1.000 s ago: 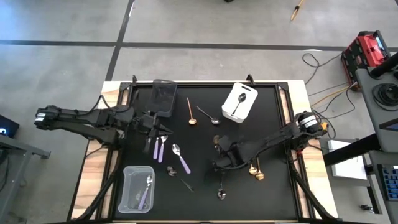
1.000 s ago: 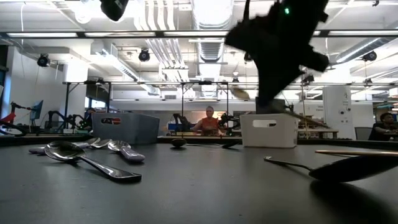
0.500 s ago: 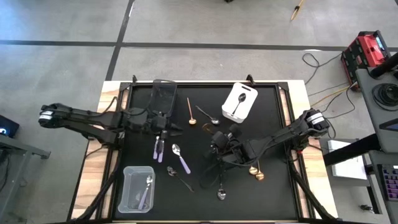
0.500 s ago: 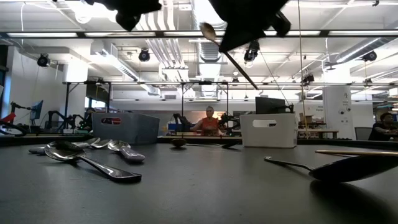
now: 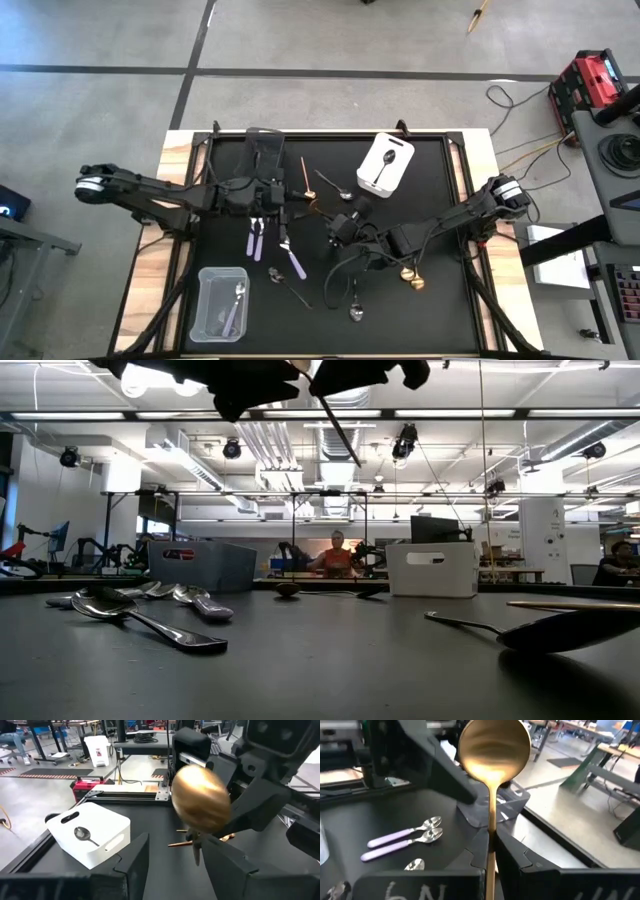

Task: Sort silverware by color (type)
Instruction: Put the gold spoon into the black bin

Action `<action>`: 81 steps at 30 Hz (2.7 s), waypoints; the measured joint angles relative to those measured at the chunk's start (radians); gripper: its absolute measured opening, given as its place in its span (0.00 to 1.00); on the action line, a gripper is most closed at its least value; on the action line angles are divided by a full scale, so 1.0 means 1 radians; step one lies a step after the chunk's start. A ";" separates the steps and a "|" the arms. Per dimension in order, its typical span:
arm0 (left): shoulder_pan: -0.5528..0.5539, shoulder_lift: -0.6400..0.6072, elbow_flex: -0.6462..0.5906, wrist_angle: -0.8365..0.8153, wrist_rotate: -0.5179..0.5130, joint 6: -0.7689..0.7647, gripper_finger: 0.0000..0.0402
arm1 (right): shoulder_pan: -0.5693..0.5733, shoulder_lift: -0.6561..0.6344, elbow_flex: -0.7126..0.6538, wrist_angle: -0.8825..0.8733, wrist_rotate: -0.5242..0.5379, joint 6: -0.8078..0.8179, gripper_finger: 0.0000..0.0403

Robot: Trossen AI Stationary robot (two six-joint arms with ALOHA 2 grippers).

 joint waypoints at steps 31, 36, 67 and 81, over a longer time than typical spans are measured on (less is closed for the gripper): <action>0.002 0.051 -0.001 0.229 -0.009 -0.040 0.20 | -0.017 0.033 0.002 0.233 0.048 -0.231 0.03; 0.002 0.051 0.000 0.213 -0.050 -0.063 0.19 | -0.018 0.033 0.001 0.274 0.047 -0.256 0.03; 0.074 -0.125 0.000 -0.020 -0.059 -0.092 0.00 | -0.033 0.001 0.001 0.286 0.036 -0.251 0.30; 0.397 -0.199 0.144 -0.537 0.088 -0.032 0.00 | -0.144 -0.093 0.001 0.064 -0.296 -0.274 0.25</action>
